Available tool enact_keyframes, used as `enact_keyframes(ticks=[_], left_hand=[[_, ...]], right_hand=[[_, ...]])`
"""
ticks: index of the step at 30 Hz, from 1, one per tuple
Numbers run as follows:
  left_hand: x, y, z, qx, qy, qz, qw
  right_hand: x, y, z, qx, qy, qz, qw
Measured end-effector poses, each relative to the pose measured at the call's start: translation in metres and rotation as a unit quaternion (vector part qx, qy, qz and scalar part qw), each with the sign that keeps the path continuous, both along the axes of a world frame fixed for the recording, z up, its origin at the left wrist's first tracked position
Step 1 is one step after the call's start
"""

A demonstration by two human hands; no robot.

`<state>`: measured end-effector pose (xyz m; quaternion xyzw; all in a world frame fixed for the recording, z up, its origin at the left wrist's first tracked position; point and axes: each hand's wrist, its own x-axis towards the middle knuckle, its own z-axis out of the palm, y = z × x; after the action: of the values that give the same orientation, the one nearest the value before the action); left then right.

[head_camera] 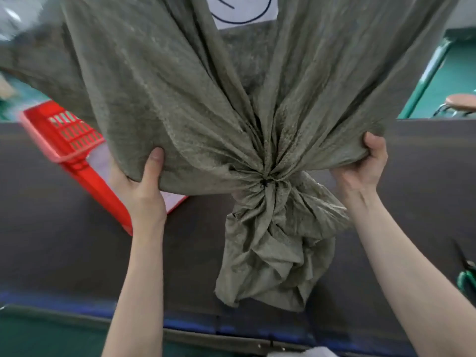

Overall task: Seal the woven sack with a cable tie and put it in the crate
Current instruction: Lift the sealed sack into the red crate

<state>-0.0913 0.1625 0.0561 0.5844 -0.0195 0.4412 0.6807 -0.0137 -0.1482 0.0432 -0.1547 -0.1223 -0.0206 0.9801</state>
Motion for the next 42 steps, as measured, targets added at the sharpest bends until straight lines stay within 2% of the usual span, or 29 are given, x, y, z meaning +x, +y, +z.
enact_keyframes(ticks=[12,20,30,37,42], left_hand=[[0.015,0.095,0.041,0.065,-0.062,0.083,0.993],[0.038,0.132,0.040,0.038,-0.025,0.127,0.991],[0.064,0.143,0.069,-0.081,0.042,0.138,0.986],[0.075,0.143,0.072,-0.119,0.106,0.175,0.972],[0.083,0.153,0.068,-0.114,0.184,0.180,0.960]], right_hand=[[0.061,0.111,0.044,0.025,-0.030,0.040,0.998],[0.112,0.167,0.072,-0.002,-0.016,0.062,0.998],[0.163,0.215,0.129,-0.160,-0.006,0.052,0.986],[0.202,0.247,0.154,-0.292,0.041,0.029,0.955],[0.216,0.260,0.151,-0.340,0.058,0.022,0.939]])
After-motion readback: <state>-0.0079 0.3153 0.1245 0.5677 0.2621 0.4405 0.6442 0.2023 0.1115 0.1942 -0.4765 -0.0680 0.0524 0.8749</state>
